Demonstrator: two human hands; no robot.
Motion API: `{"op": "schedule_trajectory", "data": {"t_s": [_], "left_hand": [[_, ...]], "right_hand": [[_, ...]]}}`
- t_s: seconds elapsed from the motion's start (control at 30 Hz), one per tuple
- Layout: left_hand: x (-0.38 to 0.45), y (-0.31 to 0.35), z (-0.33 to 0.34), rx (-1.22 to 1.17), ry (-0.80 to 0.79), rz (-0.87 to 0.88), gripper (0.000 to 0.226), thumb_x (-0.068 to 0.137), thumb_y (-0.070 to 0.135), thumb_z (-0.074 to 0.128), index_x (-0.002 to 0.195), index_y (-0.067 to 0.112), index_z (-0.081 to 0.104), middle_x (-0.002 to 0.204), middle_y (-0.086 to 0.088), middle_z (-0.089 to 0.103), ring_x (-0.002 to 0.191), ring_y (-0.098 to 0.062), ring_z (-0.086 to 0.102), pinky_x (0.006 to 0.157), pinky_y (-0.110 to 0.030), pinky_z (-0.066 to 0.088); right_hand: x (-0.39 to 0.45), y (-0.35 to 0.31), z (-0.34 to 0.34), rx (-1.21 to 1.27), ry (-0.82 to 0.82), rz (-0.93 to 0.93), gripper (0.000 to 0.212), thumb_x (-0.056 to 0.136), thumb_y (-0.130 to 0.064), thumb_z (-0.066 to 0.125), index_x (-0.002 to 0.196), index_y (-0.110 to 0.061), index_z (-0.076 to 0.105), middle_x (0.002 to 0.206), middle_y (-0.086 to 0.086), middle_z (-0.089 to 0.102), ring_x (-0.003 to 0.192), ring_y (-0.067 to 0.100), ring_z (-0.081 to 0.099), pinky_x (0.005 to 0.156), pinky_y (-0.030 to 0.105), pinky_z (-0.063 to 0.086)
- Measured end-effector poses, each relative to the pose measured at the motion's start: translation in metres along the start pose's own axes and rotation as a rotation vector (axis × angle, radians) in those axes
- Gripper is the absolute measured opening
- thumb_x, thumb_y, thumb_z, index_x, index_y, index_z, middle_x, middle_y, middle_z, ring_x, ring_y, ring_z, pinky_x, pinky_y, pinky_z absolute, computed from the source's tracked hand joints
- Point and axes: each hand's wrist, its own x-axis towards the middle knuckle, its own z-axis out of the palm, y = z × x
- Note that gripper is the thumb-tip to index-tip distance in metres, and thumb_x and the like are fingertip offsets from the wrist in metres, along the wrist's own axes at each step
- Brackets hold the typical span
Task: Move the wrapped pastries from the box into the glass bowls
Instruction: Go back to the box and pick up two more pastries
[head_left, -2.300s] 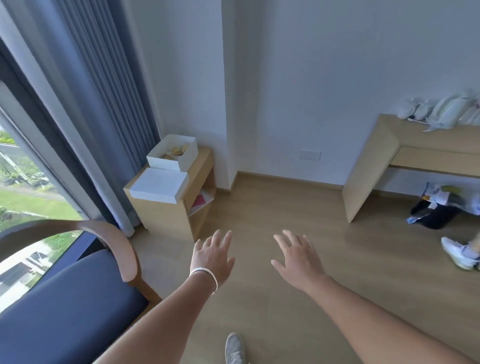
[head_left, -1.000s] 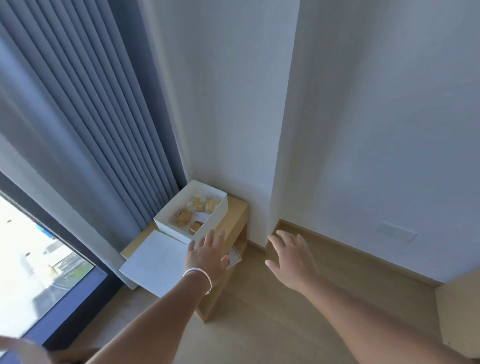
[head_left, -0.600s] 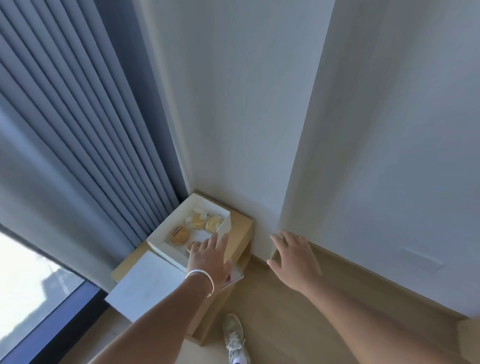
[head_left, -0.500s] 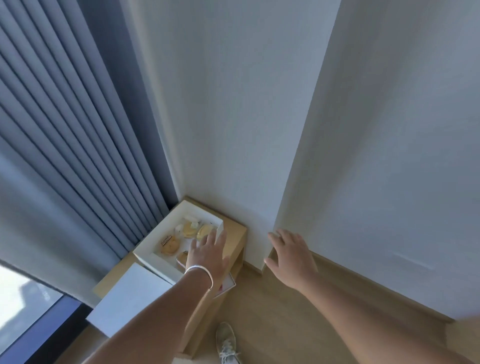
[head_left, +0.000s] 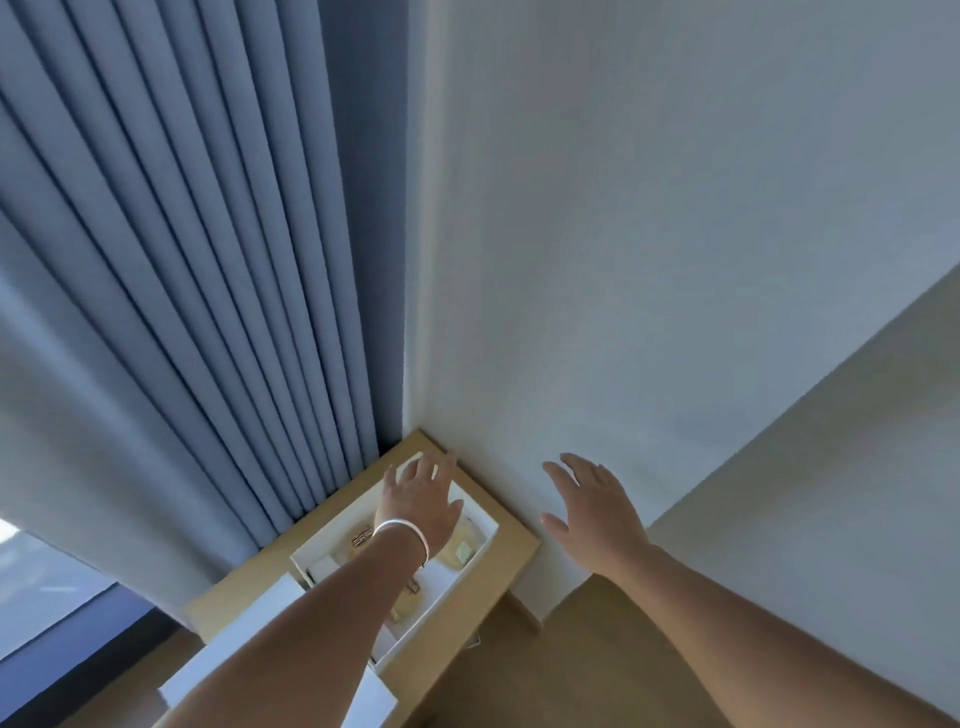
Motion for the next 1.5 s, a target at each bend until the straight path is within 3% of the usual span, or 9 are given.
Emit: {"op": "schedule_trajectory", "data": {"t_s": [0.43,0.73,0.97,1.23,1.37,1.5], "left_hand": [[-0.050,-0.108,-0.010,-0.043,-0.002,-0.454,0.072,0.096,0.050,0.041,0.152,0.024,0.004,0.160,-0.007,0.017,0.142,-0.028,0.028,0.116,-0.049,0.021],[-0.104,-0.120,-0.014,-0.054,-0.042,-0.835,0.071,0.097,0.053,0.037,0.153,0.027,0.002,0.161,-0.005,0.015,0.143,-0.025,0.028,0.117,-0.045,0.019],[-0.096,-0.089,0.017,-0.119,-0.134,-0.795,0.070,0.097,0.051,0.038,0.153,0.025,0.003,0.161,-0.005,0.016,0.144,-0.025,0.024,0.117,-0.044,0.019],[-0.063,-0.065,0.107,-0.235,-0.263,-0.705,0.074,0.096,0.049,0.042,0.153,0.021,0.003,0.159,-0.008,0.021,0.142,-0.026,0.025,0.116,-0.042,0.022],[-0.044,-0.054,0.154,-0.303,-0.330,-0.680,0.074,0.096,0.046,0.046,0.152,0.013,0.012,0.156,-0.009,0.027,0.140,-0.027,0.029,0.114,-0.038,0.025],[-0.028,-0.050,0.199,-0.373,-0.449,-0.711,0.064,0.092,0.038,0.055,0.143,0.010,0.029,0.144,-0.011,0.041,0.132,-0.028,0.039,0.103,-0.039,0.041]], "right_hand": [[0.131,-0.099,0.013,0.044,-0.054,-0.433,0.064,0.095,-0.047,0.047,0.150,-0.025,0.024,0.157,0.004,0.023,0.141,0.024,0.024,0.117,0.037,0.020],[0.176,-0.156,0.029,0.077,-0.176,-0.720,0.067,0.094,-0.046,0.052,0.151,-0.025,0.025,0.158,0.002,0.022,0.141,0.025,0.025,0.114,0.038,0.025],[0.186,-0.154,0.065,0.053,-0.283,-0.784,0.069,0.091,-0.048,0.056,0.149,-0.025,0.026,0.157,0.003,0.024,0.140,0.027,0.028,0.114,0.040,0.028],[0.203,-0.142,0.142,-0.087,-0.370,-0.854,0.070,0.089,-0.046,0.059,0.147,-0.019,0.030,0.149,0.006,0.033,0.134,0.028,0.033,0.113,0.038,0.026],[0.214,-0.142,0.184,-0.107,-0.453,-0.910,0.074,0.088,-0.042,0.064,0.149,-0.018,0.029,0.152,0.007,0.031,0.139,0.026,0.028,0.114,0.036,0.024],[0.229,-0.148,0.226,-0.179,-0.511,-0.956,0.079,0.086,-0.033,0.068,0.150,-0.020,0.024,0.155,0.009,0.026,0.141,0.028,0.026,0.114,0.039,0.026]]}}
